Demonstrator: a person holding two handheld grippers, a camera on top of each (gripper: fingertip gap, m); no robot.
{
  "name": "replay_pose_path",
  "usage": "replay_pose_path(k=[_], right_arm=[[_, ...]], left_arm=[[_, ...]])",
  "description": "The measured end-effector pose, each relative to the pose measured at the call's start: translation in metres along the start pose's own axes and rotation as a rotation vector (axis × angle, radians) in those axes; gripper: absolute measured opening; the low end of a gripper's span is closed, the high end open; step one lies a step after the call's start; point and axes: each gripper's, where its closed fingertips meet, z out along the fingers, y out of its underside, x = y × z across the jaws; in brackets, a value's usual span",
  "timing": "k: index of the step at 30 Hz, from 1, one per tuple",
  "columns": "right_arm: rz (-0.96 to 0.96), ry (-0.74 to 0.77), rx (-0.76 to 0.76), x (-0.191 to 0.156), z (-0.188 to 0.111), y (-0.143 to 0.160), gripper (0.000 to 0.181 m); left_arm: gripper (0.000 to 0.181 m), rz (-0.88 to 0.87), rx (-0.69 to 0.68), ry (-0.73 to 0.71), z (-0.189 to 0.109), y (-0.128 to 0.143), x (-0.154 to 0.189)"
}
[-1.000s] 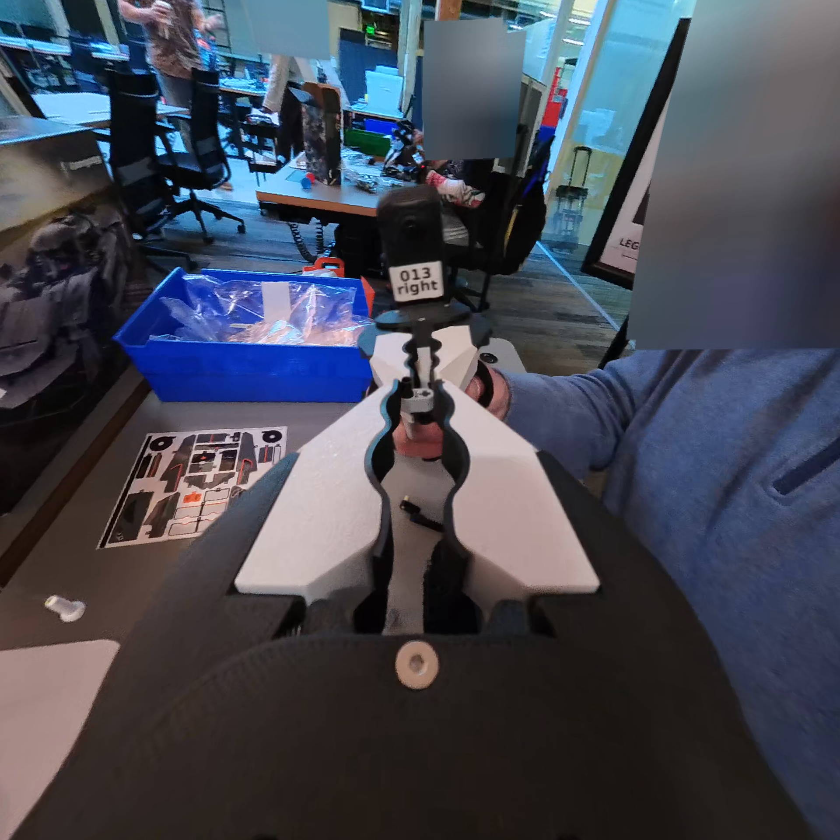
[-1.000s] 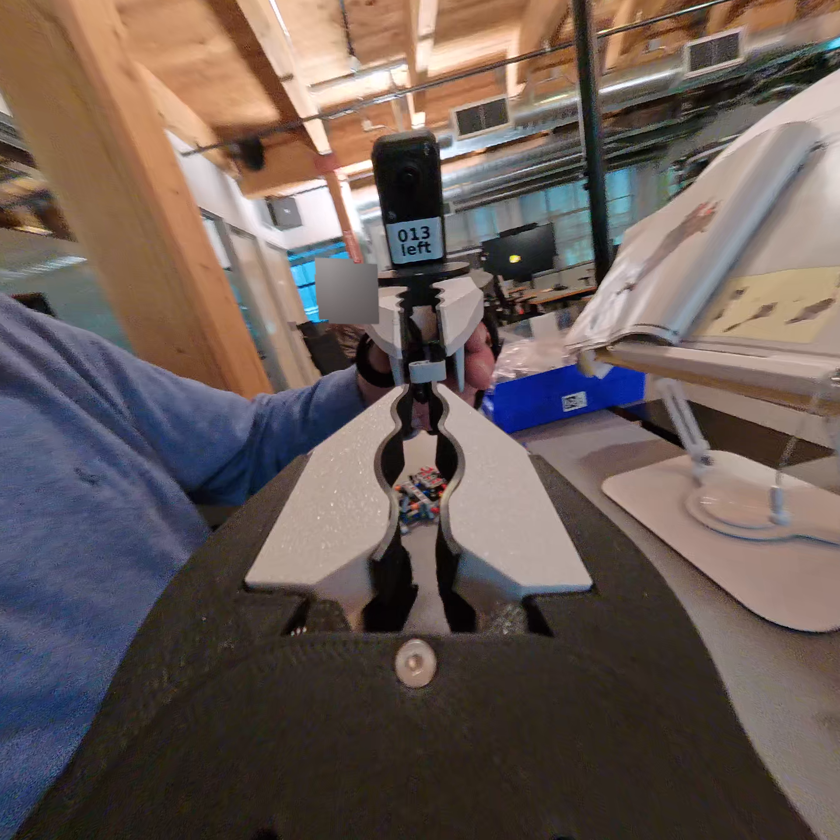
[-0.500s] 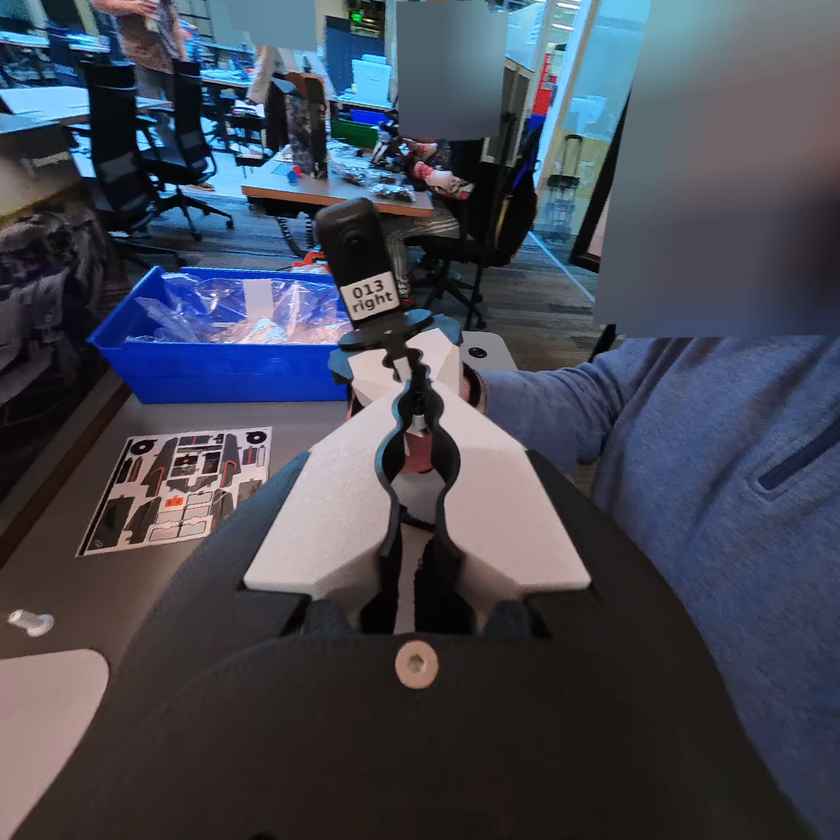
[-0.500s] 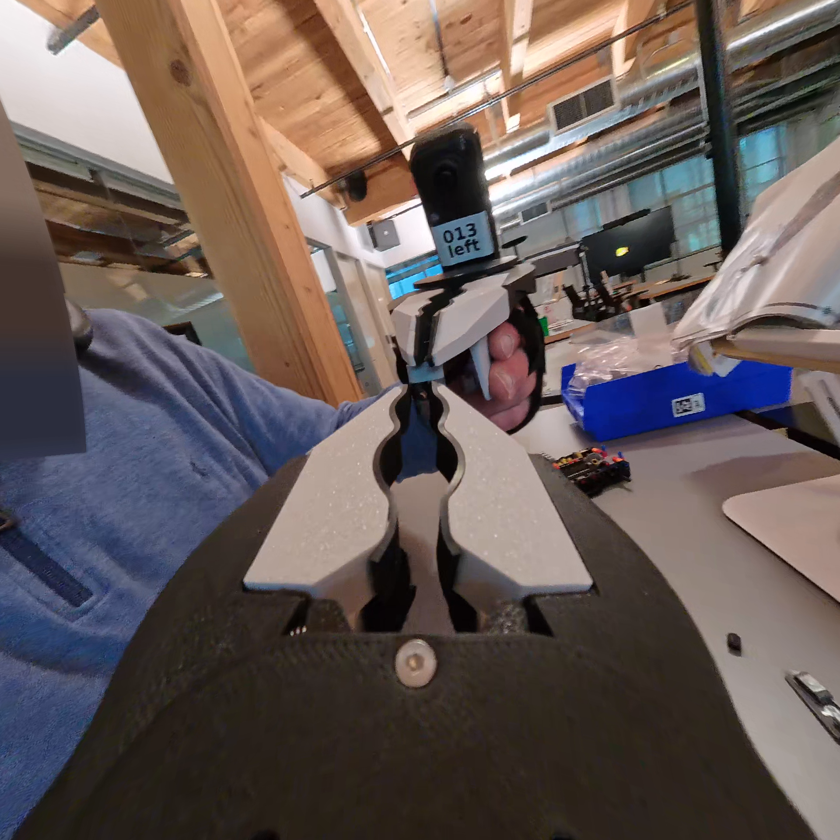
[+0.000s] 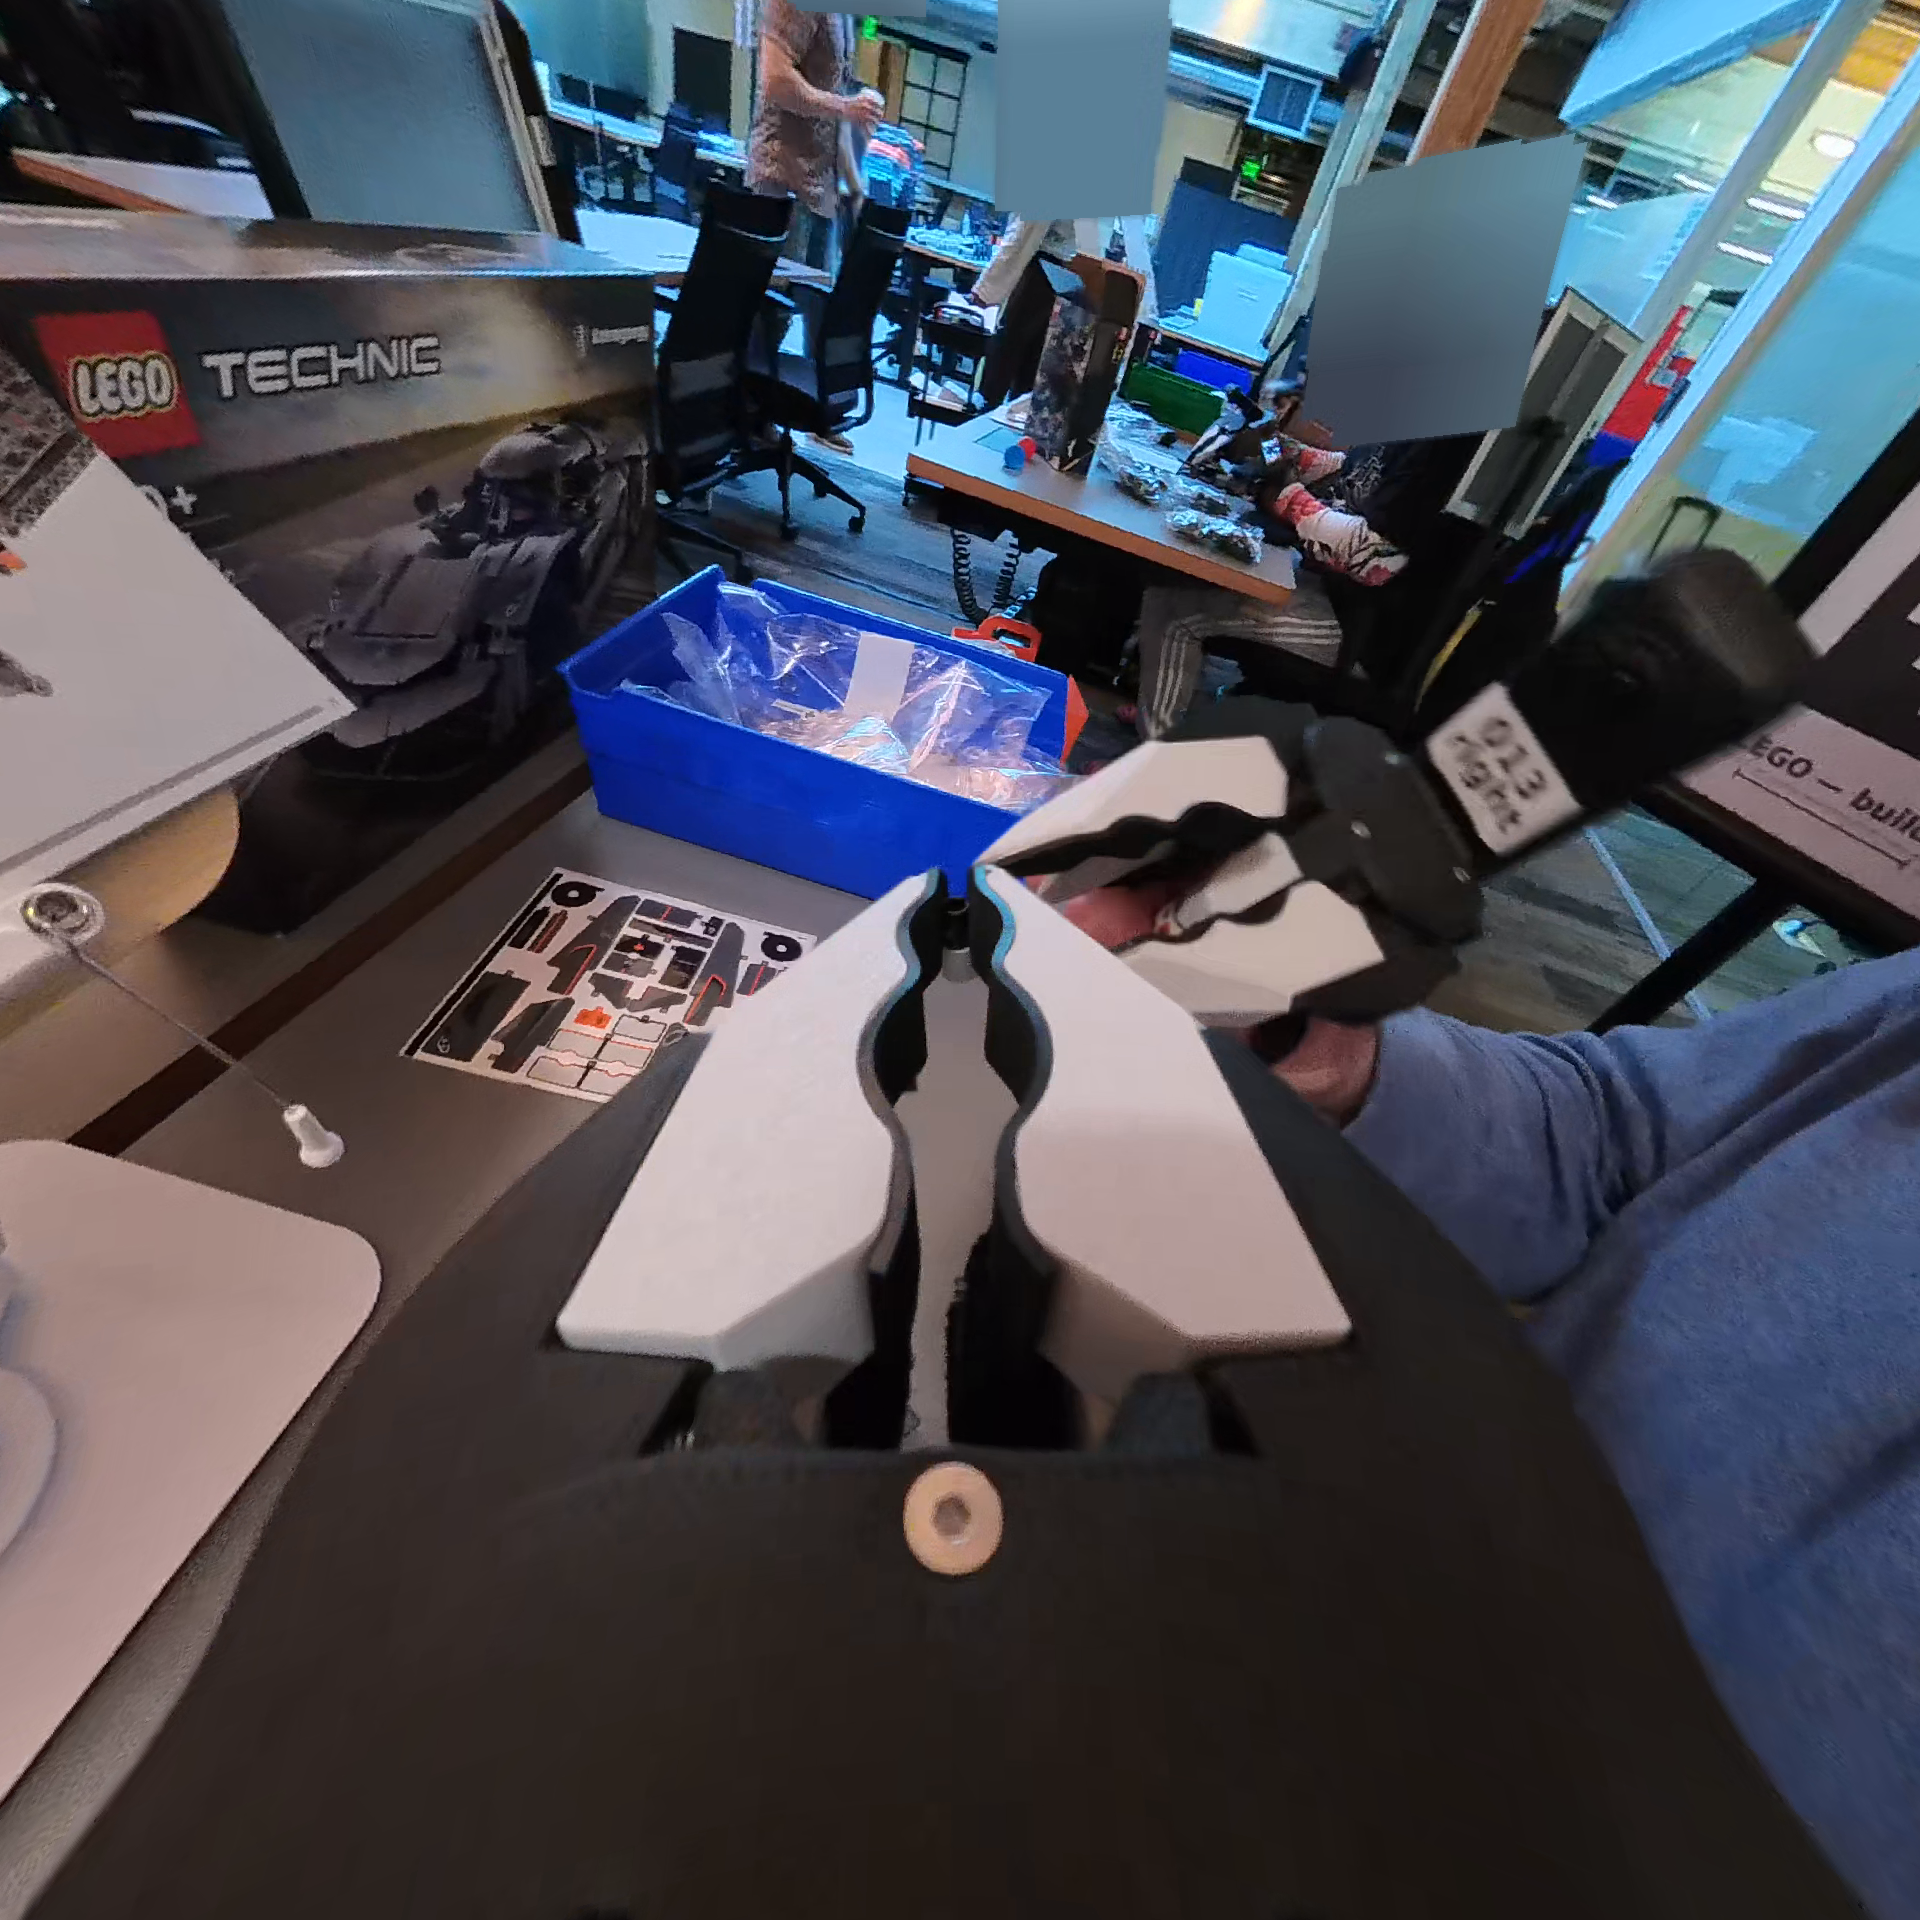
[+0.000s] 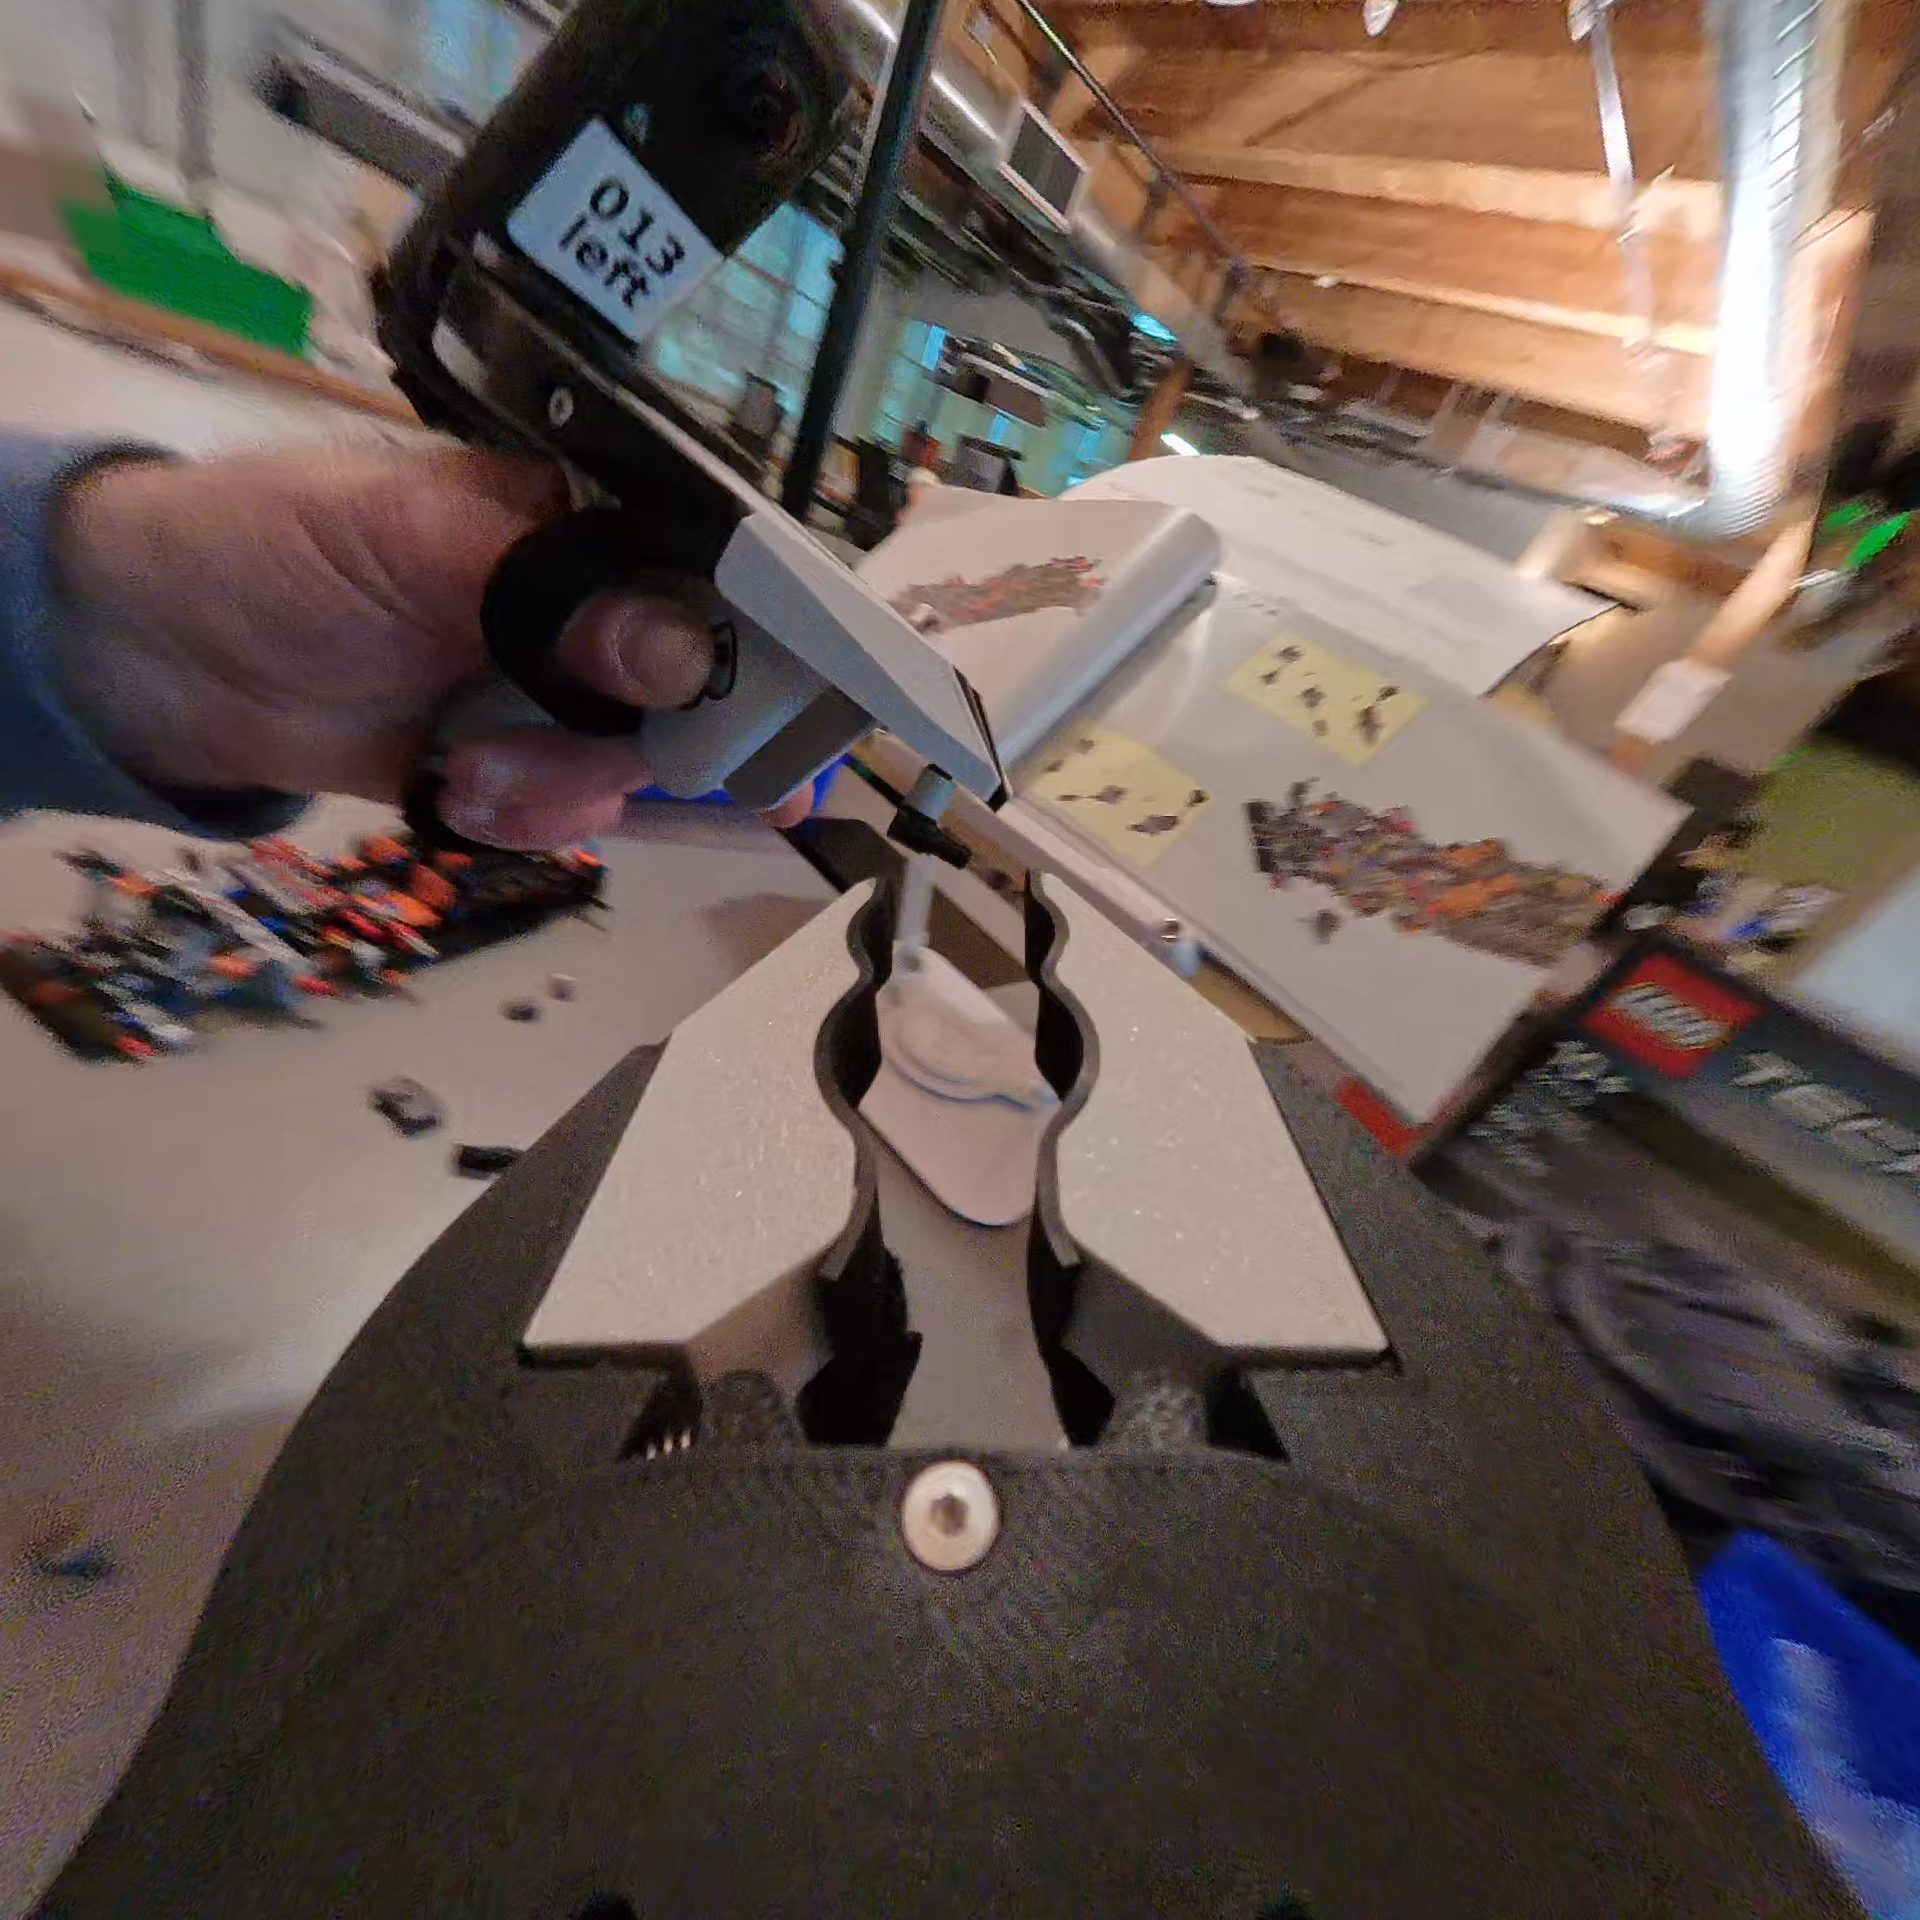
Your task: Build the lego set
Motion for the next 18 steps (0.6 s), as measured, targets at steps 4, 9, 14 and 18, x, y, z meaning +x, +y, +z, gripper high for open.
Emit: replay_pose_path(k=[4,9,14,18], right_arm=[[-0.149,0.101,-0.061,0.0,0.001,0.002,0.024],[-0.154,0.141,-0.123,0.004,0.003,0.009,0.025],[-0.075,0.107,-0.134,0.002,0.005,0.013,0.022],[-0.07,0.092,-0.137,0.001,0.004,0.014,0.011]], left_arm=[[0.002,-0.034,-0.011,-0.031,0.005,0.003,-0.005],[0.002,-0.051,-0.006,-0.042,0.012,0.005,-0.004],[0.002,-0.057,-0.014,-0.056,0.02,0.009,-0.001],[0.002,-0.077,-0.011,-0.058,0.024,0.01,0.0]])
